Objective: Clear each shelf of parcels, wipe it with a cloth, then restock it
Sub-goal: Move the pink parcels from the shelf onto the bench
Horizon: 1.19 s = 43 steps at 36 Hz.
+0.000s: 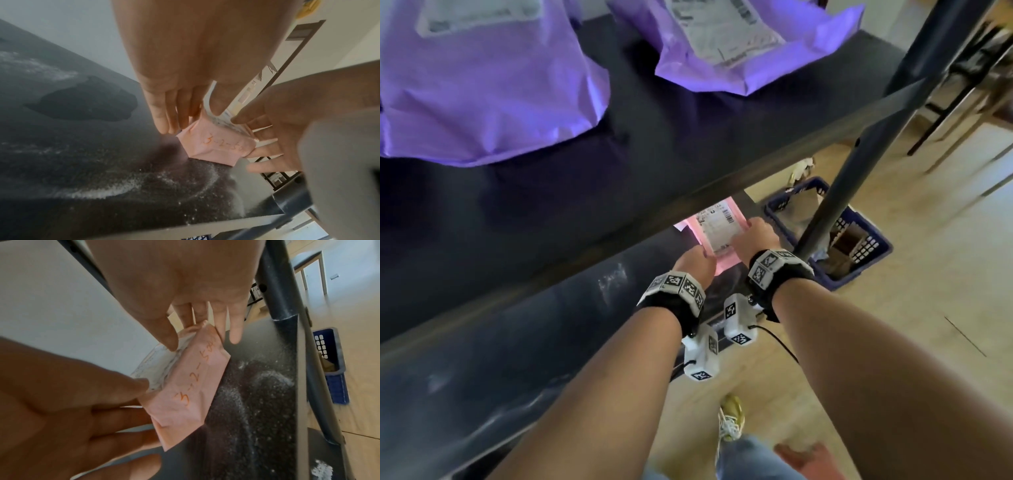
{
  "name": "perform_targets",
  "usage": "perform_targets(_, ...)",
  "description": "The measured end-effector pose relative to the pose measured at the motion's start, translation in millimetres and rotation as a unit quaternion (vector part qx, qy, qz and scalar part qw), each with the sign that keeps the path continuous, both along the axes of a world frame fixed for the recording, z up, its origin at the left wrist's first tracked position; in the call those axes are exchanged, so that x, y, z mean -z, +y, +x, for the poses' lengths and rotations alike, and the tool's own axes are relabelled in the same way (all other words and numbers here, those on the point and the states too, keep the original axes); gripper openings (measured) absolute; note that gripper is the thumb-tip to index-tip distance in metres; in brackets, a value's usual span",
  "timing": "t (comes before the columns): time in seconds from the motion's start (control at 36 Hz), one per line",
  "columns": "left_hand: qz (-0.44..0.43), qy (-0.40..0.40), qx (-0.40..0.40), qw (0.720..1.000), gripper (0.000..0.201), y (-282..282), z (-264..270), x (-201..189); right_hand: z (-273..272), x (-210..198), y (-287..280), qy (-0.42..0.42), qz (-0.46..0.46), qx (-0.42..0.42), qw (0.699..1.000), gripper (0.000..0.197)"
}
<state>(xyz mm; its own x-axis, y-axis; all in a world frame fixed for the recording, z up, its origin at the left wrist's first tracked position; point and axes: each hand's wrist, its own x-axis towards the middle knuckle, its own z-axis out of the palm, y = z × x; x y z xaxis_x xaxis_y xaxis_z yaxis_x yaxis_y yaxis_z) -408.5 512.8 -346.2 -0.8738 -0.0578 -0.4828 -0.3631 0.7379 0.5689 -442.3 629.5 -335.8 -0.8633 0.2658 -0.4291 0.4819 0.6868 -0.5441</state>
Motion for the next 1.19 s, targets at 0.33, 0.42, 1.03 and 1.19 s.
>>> perform_targets(0.33, 0.057, 0.074, -0.119, 0.988, 0.019, -28.5, 48.9, -30.1, 34.0, -15.5, -26.8, 0.022, -0.084, 0.001, 0.996, 0.035)
perform_targets(0.42, 0.074, 0.086, -0.167, 0.98, 0.017, -55.0, 74.8, -35.2, 55.9, -24.3, -51.0, 0.038, -0.094, -0.027, 0.995, 0.033)
perform_targets(1.03, 0.018, 0.115, -0.419, 0.901, 0.022, -317.0, 478.6, -46.3, 403.2, -43.4, -351.7, 0.054, -0.128, -0.336, 0.931, 0.019)
perform_targets(1.19, -0.016, 0.097, -0.489, 0.867, 0.007, -381.6, 573.1, -40.0, 483.9, -37.5, -437.1, 0.04, -0.126, -0.416, 0.9, 0.025)
